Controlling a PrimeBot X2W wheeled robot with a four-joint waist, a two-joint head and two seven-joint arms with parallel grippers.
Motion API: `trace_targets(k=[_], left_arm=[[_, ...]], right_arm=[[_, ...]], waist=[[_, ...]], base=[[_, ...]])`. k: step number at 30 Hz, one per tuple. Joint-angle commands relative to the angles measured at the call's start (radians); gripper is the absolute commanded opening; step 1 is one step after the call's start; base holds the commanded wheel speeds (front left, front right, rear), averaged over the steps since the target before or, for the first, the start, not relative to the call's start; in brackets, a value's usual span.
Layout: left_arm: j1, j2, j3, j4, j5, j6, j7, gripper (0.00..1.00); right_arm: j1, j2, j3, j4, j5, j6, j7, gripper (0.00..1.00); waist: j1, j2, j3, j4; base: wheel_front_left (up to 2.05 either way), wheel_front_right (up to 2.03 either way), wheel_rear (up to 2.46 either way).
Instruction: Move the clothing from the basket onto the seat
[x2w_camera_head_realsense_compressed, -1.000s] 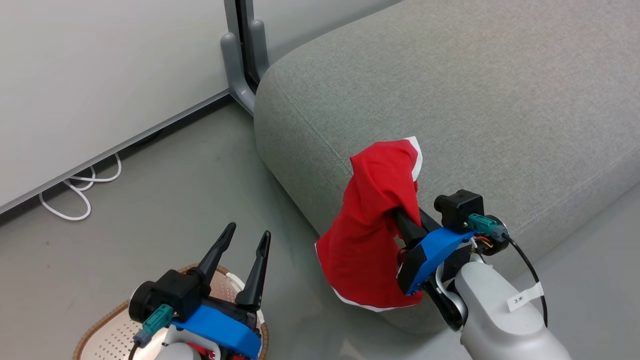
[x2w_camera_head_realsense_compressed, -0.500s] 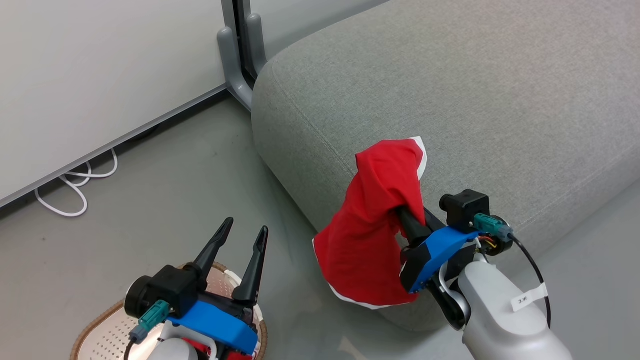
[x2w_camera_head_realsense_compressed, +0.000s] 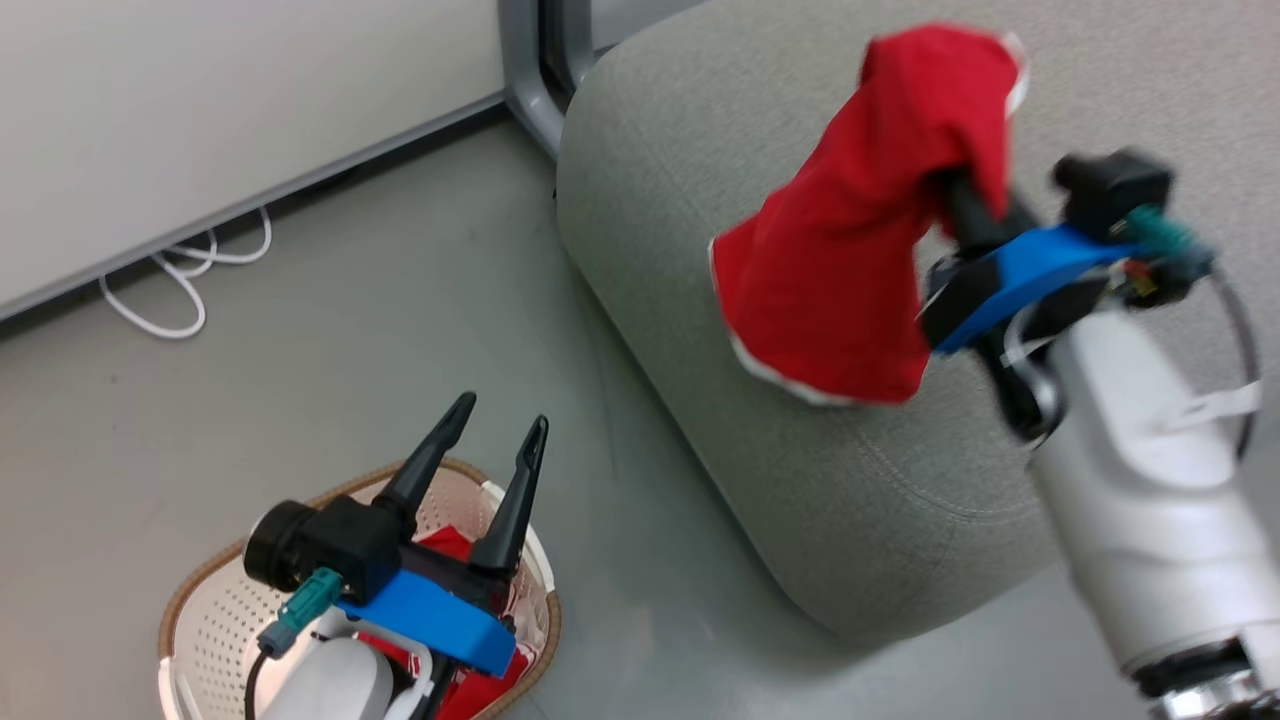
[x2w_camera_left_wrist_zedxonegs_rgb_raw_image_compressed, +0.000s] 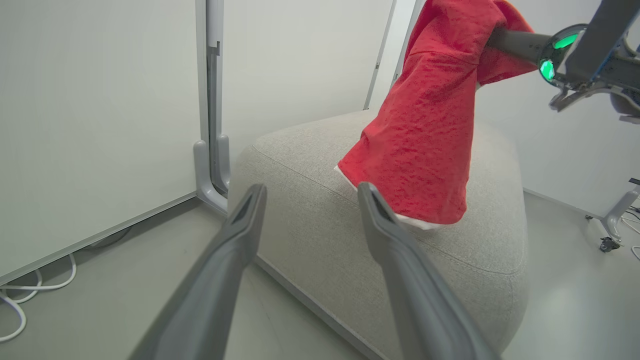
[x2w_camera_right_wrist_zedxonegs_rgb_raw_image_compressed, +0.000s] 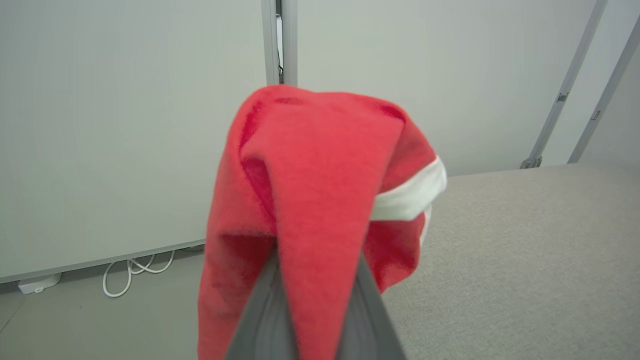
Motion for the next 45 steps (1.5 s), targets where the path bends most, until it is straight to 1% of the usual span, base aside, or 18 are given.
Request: trace_targets(k=[1, 7, 12, 13, 16, 18, 20, 23, 26, 31, 33, 34, 35, 36, 37, 38, 45], left_arm=[[-0.038, 0.016, -0.006, -0.013, 0.007, -0.003, -0.005, 1.0], [-0.114, 0.057, -0.024, -0.048, 0.012, -0.003, -0.005, 1.0], [-0.166, 0.093, -0.034, -0.086, 0.015, -0.003, -0.005, 1.0], [-0.166, 0.093, -0.034, -0.086, 0.015, -0.003, -0.005, 1.0], [-0.195, 0.115, -0.035, -0.108, 0.022, -0.003, -0.005, 1.0], [-0.219, 0.125, -0.033, -0.123, 0.029, -0.003, -0.002, 1.0], [-0.242, 0.134, -0.026, -0.132, 0.036, 0.0, 0.002, 1.0], [-0.266, 0.132, -0.026, -0.138, 0.04, 0.001, 0.003, 1.0], [-0.286, 0.121, -0.043, -0.131, 0.043, 0.0, 0.002, 1.0], [-0.291, 0.113, -0.055, -0.11, 0.031, -0.001, -0.001, 1.0], [-0.286, 0.112, -0.054, -0.101, 0.026, -0.001, -0.003, 1.0], [-0.285, 0.112, -0.052, -0.099, 0.026, -0.001, -0.003, 1.0], [-0.284, 0.113, -0.05, -0.096, 0.024, -0.001, -0.003, 1.0], [-0.283, 0.112, -0.047, -0.093, 0.021, -0.001, -0.003, 1.0], [-0.281, 0.111, -0.047, -0.092, 0.02, -0.001, -0.004, 1.0], [-0.278, 0.109, -0.046, -0.089, 0.019, -0.001, -0.004, 1.0], [-0.261, 0.071, -0.038, -0.068, 0.011, -0.001, -0.004, 1.0]], right_arm=[[-0.056, -0.04, -0.043, -0.004, -0.014, 0.0, 0.016, 0.0], [-0.169, -0.164, -0.228, -0.012, -0.046, 0.0, 0.027, 0.0], [-0.202, -0.244, -0.39, -0.006, -0.075, 0.0, 0.016, 0.0], [-0.202, -0.244, -0.39, -0.006, -0.075, 0.0, 0.016, 0.0], [-0.202, -0.251, -0.475, 0.013, -0.09, 0.0, 0.007, 0.0], [-0.193, -0.254, -0.511, 0.029, -0.105, 0.0, 0.004, 0.0], [-0.183, -0.248, -0.546, 0.051, -0.119, 0.0, -0.004, 0.0], [-0.167, -0.237, -0.598, 0.083, -0.136, 0.0, -0.011, 0.0], [-0.147, -0.236, -0.644, 0.103, -0.145, 0.0, -0.016, 0.0], [-0.122, -0.245, -0.665, 0.123, -0.184, 0.0, -0.02, 0.0], [-0.117, -0.238, -0.671, 0.13, -0.192, 0.0, -0.02, 0.0], [-0.119, -0.238, -0.674, 0.133, -0.199, 0.0, -0.02, 0.04], [-0.121, -0.236, -0.676, 0.135, -0.206, 0.0, -0.02, 0.39], [-0.125, -0.233, -0.681, 0.14, -0.212, 0.0, -0.02, 0.61], [-0.129, -0.228, -0.682, 0.147, -0.22, 0.0, -0.02, 0.92], [-0.133, -0.221, -0.682, 0.154, -0.225, 0.0, -0.02, 1.0], [-0.114, -0.217, -0.674, 0.182, -0.272, 0.0, -0.02, 1.0]], waist=[[0.0, -0.0001, 0.054, 0.039], [0.0, -0.0001, 0.172, 0.1], [0.0, -0.0001, 0.278, 0.149], [0.0, -0.0001, 0.278, 0.149], [0.0, -0.0001, 0.341, 0.164], [0.0, -0.0001, 0.382, 0.171], [0.0, -0.0001, 0.415, 0.175], [0.0, -0.0001, 0.444, 0.184], [0.0, -0.0001, 0.45, 0.204], [0.0, -0.0001, 0.434, 0.218], [0.0, -0.0001, 0.425, 0.219], [0.0, -0.0001, 0.422, 0.22], [0.0, -0.0001, 0.42, 0.22], [0.0, -0.0001, 0.417, 0.22], [0.0, -0.0001, 0.414, 0.219], [0.0, -0.0001, 0.41, 0.218], [0.0, -0.0001, 0.347, 0.232]], base=[[0.0, 0.0, 0.0], [0.0, 0.0, 0.0], [0.0, 0.0, 0.0], [0.0, 0.0, 0.0], [0.0, 0.0, 0.0], [0.0, 0.0, 0.0], [0.0, 0.0, 0.0], [0.0, 0.0, 0.0], [0.0, 0.0, 0.0], [0.0, 0.0, 0.0], [0.0, 0.0, 0.0], [0.0, 0.0, 0.0], [0.0, 0.0, 0.0], [0.0, 0.0, 0.0], [0.0, 0.0, 0.0], [0.0, 0.0, 0.0], [0.0, 0.0, 0.0]])
